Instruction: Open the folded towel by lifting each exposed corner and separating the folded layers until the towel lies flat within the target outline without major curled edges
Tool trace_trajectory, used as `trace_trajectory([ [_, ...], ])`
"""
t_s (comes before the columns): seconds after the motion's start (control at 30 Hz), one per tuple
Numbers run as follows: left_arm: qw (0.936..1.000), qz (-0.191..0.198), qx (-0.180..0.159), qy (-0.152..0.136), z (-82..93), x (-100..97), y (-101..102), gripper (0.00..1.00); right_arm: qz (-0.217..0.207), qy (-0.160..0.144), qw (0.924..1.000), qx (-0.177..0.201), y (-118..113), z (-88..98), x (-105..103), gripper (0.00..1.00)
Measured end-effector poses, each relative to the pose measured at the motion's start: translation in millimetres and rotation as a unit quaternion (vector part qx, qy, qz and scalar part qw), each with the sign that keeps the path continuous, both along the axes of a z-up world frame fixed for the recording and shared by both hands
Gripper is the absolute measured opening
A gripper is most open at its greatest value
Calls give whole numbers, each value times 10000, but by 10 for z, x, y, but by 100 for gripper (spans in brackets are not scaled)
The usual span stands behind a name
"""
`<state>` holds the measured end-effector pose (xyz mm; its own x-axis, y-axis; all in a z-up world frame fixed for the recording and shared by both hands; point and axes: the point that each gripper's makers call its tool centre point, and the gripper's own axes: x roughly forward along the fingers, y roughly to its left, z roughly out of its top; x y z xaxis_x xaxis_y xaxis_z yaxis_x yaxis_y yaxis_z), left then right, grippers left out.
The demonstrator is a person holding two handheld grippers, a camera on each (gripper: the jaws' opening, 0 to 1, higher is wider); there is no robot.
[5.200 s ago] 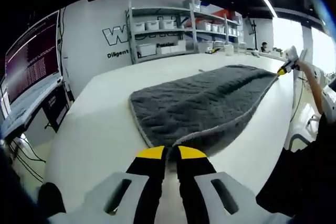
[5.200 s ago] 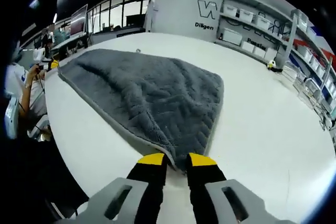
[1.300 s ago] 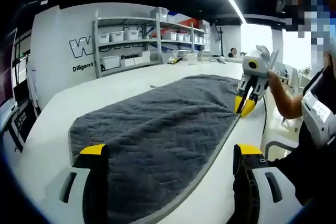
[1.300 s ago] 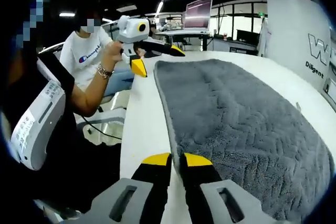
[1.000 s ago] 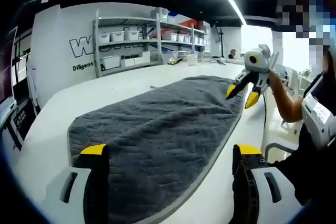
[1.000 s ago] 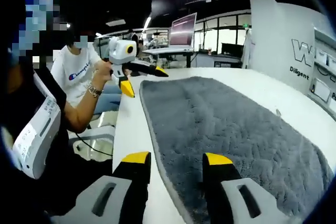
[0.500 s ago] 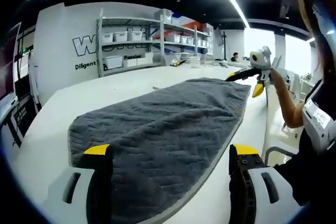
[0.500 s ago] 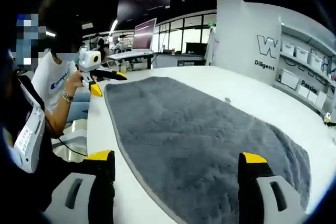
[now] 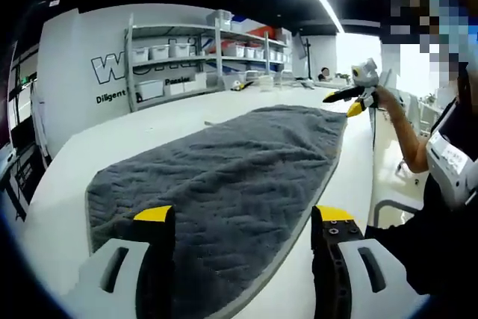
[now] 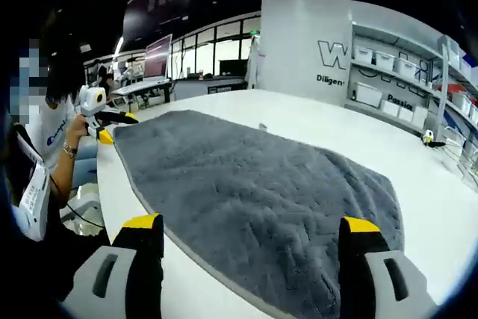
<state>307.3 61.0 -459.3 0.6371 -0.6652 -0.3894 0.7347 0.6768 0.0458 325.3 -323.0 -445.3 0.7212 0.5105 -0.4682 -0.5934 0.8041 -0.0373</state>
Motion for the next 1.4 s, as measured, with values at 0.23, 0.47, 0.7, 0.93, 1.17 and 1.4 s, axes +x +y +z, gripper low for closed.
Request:
trace_trajectory([
  [0.23,9997,-223,-10,42,-43,-43,-117,38,-218,18,9998,-39,-139,-11,6,99],
  [0.47,9977,-620,132,222,-156,-154,-256,22,-163,85,9998,-72,-119,-32,-19,99],
  [0.7,9966,-610,455,322,-289,-140,-213,5,-161,91,9998,-53,-119,-21,-23,99],
  [0.93,9954,-659,575,379,-335,-189,-194,1,-144,155,9997,-92,-112,-54,-42,99],
  [1.17,9946,-732,587,445,-330,-249,-170,1,-115,213,9996,-133,-88,-93,-63,99],
  [1.4,9951,-737,481,458,-331,-266,-169,1,34,283,9995,-136,-63,-118,-133,91],
])
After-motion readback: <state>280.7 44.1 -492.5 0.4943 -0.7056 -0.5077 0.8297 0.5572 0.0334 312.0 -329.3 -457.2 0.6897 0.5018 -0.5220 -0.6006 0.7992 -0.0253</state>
